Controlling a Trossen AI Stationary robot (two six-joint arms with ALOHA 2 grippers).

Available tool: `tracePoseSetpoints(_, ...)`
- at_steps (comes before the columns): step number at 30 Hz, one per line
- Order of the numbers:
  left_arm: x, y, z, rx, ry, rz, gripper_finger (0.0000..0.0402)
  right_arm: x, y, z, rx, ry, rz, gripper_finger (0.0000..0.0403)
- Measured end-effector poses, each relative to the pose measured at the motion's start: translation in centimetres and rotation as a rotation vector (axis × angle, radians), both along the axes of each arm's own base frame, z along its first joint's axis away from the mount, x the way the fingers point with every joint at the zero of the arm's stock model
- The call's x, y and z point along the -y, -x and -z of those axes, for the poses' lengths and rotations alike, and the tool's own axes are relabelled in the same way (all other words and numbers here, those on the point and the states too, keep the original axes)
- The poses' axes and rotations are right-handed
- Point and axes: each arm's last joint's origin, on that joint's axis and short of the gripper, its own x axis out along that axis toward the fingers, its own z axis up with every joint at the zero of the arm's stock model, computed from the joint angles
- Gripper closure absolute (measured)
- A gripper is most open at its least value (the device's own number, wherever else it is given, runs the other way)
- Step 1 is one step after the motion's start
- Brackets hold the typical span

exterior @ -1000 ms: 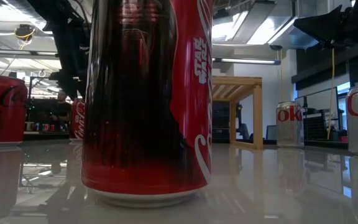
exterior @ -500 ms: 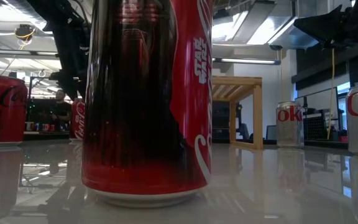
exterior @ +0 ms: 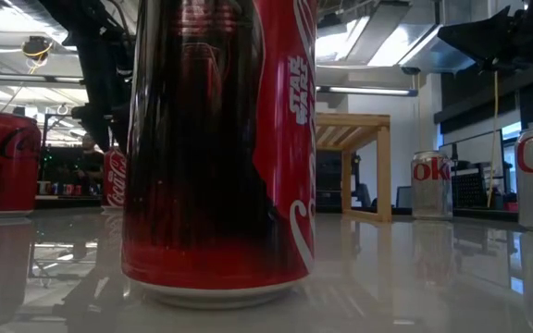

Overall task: Place canned beverage on shelf
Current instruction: Put the top red white soda can on the shelf

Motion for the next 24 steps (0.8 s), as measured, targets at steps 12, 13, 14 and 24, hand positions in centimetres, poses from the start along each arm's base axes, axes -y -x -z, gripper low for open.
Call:
tracePoseSetpoints(12,0.0,-0.1,-0.1,-0.012,-0.029,-0.021,0.0007,0.0,0.0,0.0,0.003,-0.008,-0.003,0.0402)
tracePoseSetpoints(13,-0.1,-0.1,-0.1,-0.01,-0.035,-0.024,0.0007,0.0,0.0,0.0,0.004,-0.008,-0.003,0.0402)
tracePoseSetpoints(14,-0.1,-0.2,-0.2,-0.006,-0.041,-0.022,0.0007,0.0,0.0,0.0,0.003,-0.008,-0.003,0.0402)
tracePoseSetpoints(24,-0.2,-0.3,1.5,0.009,0.023,0.009,0.0007,0.0,0.0,0.0,0.005,-0.009,-0.003,0.0402)
